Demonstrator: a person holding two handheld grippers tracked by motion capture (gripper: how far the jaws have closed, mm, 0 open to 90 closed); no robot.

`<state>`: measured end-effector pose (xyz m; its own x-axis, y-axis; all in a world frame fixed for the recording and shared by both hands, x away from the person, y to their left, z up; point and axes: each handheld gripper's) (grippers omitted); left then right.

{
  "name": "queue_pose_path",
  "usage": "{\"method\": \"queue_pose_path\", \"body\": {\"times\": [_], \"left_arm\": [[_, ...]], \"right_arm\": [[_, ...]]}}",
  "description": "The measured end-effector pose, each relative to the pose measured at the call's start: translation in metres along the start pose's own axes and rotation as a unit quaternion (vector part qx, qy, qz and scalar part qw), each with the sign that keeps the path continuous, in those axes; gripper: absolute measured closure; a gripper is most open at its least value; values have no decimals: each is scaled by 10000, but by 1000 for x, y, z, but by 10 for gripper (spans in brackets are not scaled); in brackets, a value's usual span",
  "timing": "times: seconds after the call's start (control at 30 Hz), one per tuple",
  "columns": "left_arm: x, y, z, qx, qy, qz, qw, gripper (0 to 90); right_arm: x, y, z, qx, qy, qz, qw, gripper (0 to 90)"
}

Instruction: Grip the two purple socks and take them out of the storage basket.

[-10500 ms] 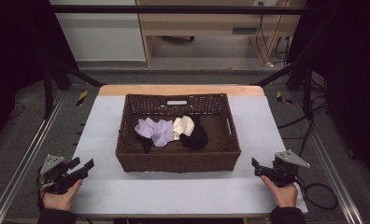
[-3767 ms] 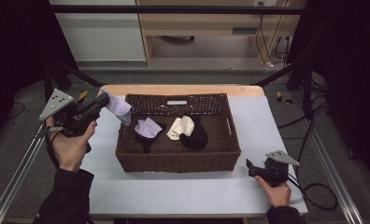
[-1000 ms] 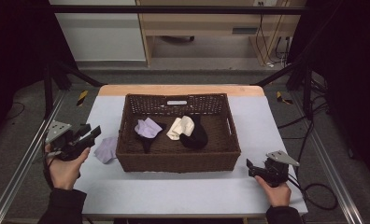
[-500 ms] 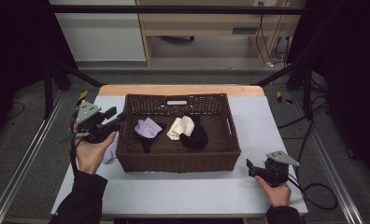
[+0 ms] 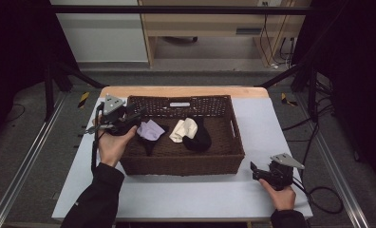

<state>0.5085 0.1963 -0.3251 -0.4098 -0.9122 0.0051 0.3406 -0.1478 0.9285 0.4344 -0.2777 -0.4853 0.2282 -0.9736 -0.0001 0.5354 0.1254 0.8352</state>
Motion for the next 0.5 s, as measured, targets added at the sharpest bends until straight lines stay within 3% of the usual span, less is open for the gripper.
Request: {"method": "queue_pose_path", "body": {"times": [0.23, 0.5], "left_arm": [[7, -5, -25, -233, -4, -14, 9997, 548], [11, -20, -53, -572, 55, -39, 9983, 505]], "right_arm": [[0, 0, 0, -11, 10, 6, 10000, 77], [0, 0, 0, 4, 19, 5, 10000, 77]]}}
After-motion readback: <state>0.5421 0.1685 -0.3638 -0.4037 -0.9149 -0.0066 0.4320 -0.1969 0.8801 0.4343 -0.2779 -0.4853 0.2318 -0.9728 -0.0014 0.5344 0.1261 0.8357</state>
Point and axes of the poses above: each handheld gripper's, and its own axes: z roughly backward along the jaws, y roughly out of its top, x roughly to its right, and after that the axes turned 1 degree about -x, right-handed
